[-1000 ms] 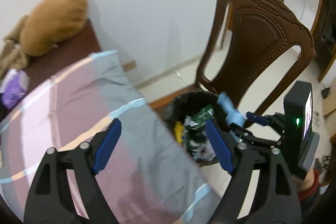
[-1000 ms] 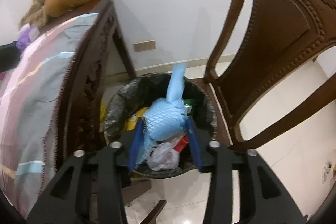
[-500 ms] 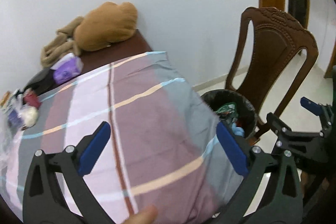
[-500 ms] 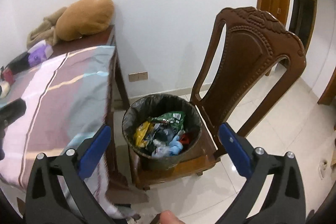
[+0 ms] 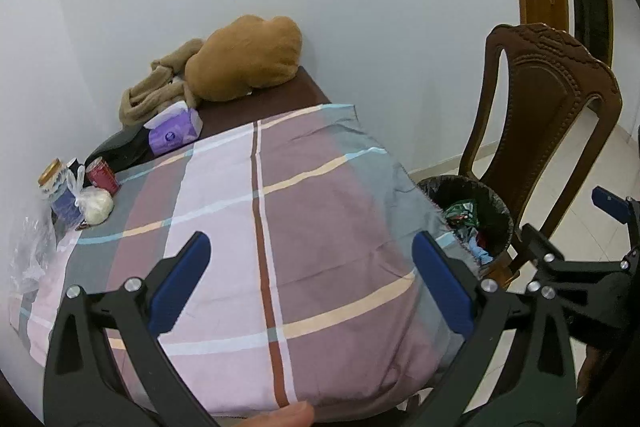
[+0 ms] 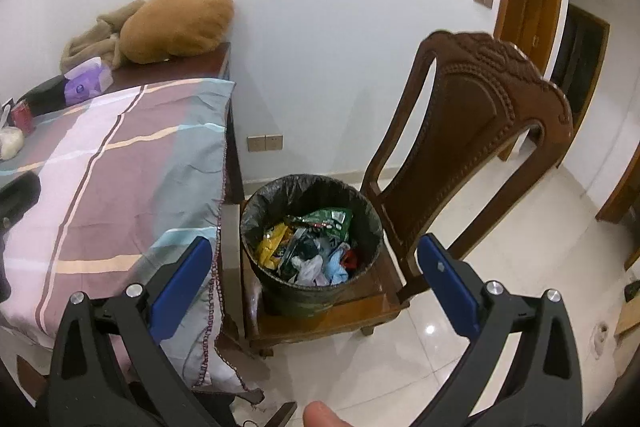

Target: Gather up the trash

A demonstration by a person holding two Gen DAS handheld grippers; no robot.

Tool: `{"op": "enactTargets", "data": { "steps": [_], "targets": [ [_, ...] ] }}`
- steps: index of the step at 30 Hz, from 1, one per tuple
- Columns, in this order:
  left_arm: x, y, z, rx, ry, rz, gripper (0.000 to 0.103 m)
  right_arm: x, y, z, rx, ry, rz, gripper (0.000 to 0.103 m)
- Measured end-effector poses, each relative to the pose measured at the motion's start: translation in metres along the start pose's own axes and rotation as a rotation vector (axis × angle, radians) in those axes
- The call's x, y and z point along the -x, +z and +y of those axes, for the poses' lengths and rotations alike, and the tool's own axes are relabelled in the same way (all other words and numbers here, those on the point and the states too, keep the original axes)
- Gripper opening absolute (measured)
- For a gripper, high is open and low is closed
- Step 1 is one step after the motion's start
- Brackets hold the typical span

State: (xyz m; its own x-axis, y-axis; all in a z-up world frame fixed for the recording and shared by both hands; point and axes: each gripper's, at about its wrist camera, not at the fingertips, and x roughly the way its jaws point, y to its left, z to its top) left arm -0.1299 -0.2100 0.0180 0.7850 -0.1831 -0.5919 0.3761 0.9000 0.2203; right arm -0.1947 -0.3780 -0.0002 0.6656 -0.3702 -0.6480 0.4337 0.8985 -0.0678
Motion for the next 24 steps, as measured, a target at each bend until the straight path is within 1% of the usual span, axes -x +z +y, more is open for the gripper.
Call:
{"op": "enactTargets", "data": {
  "steps": [3,5,8,14,18,24],
  "targets": [
    [-0.01,0.001,-0.001,-0.004,-0.043,0.058,0.1,-0.003,0.001,-0.007,-0.013,0.013,0.022,0.1],
    [-0.016,0.002,-0.005,-0.012,-0.05,0.078,0.1,-0.004,0.002,-0.012,-0.029,0.015,0.03,0.1],
    [-0.018,0.006,-0.011,-0.032,-0.05,0.076,0.1,-0.006,0.004,-0.02,-0.056,0.0,0.034,0.1],
    [-0.024,0.024,-0.029,-0.053,-0.095,0.068,0.1,-0.011,0.009,-0.034,-0.083,-0.013,0.025,0.1],
    [-0.03,0.036,-0.047,-0.081,-0.102,0.064,0.1,-0.017,0.012,-0.046,-0.107,-0.018,0.028,0.1],
    [-0.035,0.047,-0.059,-0.092,-0.09,0.068,0.1,-0.028,0.018,-0.058,-0.111,0.001,0.036,0.1]
  ]
}}
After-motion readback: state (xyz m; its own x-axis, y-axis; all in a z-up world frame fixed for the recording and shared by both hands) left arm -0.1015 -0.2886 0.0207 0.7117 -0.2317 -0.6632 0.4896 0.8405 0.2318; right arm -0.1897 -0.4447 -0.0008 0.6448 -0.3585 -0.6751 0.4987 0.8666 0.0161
